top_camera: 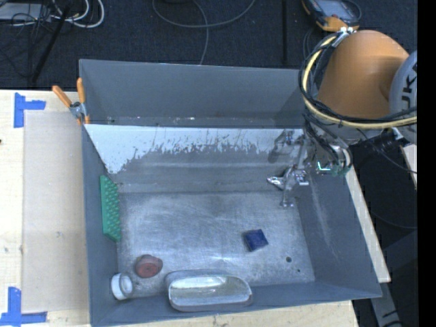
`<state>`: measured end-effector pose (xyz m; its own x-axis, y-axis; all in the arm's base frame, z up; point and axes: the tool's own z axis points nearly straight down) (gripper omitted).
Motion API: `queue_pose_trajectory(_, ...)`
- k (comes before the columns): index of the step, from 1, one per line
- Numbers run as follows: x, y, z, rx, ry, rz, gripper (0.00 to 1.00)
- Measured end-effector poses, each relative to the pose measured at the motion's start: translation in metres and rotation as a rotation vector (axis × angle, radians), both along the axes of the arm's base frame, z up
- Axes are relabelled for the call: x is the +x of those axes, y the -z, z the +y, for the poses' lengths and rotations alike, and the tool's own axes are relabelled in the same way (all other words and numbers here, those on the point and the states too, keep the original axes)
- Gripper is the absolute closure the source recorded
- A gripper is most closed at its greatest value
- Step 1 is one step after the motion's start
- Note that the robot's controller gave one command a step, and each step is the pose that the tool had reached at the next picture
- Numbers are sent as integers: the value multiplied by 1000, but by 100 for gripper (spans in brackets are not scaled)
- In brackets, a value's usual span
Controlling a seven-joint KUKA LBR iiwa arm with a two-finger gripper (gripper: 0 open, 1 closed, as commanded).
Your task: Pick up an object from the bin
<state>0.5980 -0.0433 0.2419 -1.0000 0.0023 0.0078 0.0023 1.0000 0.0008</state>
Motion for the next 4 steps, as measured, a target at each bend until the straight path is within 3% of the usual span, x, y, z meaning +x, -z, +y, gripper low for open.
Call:
queue_pose_trajectory(1,-62,100,2,-1,181,3,0)
queue_pose_trajectory(2,-82,173,-23,-1,200,-10,0)
queue_pose_trajectory(3,-109,170,26,-1,209,-13,0)
queue_pose_trajectory(4,-110,170,26,0,207,-3,100)
